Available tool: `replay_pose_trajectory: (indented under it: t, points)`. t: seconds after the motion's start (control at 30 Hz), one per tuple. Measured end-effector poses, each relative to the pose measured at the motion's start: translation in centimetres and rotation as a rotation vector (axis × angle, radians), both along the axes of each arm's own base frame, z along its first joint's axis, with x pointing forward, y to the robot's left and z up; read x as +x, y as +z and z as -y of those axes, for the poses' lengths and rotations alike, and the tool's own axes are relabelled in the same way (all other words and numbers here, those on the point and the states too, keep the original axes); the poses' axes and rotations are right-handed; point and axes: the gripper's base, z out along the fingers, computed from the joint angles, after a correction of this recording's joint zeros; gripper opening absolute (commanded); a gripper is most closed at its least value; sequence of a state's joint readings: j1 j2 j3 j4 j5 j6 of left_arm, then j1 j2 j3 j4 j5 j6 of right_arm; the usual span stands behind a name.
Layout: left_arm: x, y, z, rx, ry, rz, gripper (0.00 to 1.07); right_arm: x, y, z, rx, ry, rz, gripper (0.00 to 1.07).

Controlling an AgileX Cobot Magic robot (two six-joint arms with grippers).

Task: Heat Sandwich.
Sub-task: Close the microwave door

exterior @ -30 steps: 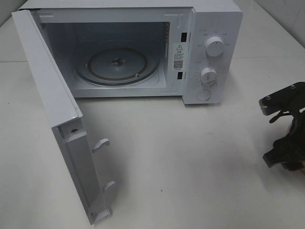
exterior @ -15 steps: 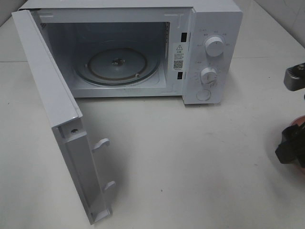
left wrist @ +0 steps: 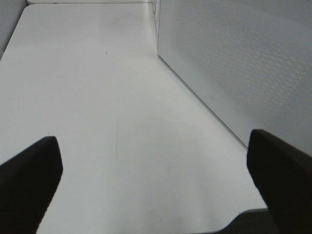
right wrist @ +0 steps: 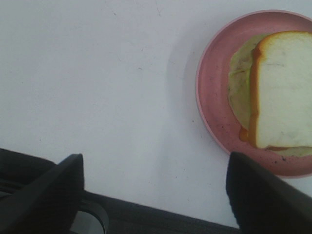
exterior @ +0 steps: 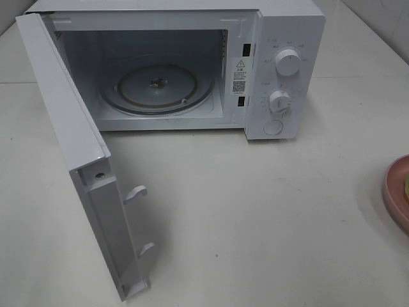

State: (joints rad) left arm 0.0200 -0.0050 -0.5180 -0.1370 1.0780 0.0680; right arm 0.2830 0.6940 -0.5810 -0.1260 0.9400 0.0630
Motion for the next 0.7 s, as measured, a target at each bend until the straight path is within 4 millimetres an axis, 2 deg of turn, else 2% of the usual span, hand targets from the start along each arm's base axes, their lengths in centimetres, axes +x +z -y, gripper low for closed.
replay_pose_trajectory:
  t: [0.07,0.1,0.13,0.2,0.23,0.3,0.4,0.57,0.7]
  points:
    - [0.0,0.0,0.0,0.0,0.0,0.0,0.98,-1.2,0.4,0.4,0.015,-0.016,0.024,0.76]
    - [0.0,0.0,0.0,0.0,0.0,0.0,0.98,-2.5,0.9,0.7,0.031,-0.027,0.061,0.76]
    - [0.0,0.0,0.0,0.0,0.0,0.0,0.98,-2.5,0.9,0.7,0.031,-0.027,0.061,0.76]
    - [0.0,0.0,0.0,0.0,0.0,0.0,0.98,-3.9,1.3,1.2,0.05,-0.033,0.114,0.76]
    - [0.0,0.0,0.0,0.0,0.0,0.0,0.98,-5.3,1.6,1.6,0.068,-0.036,0.168,0.76]
    - [0.0,0.0,0.0,0.0,0.0,0.0,0.98,-5.8,1.7,1.7,0.074,-0.037,0.187,0.76]
    - [0.0,0.0,0.0,0.0,0.0,0.0,0.98,-8.0,1.7,2.4,0.104,-0.039,0.281,0.76]
    - [0.0,0.0,0.0,0.0,0.0,0.0,0.98,-9.6,0.8,2.9,0.123,-0.075,0.362,0.76]
    - [0.0,0.0,0.0,0.0,0.0,0.0,0.98,-10.1,0.5,2.8,0.146,-0.12,0.452,0.76]
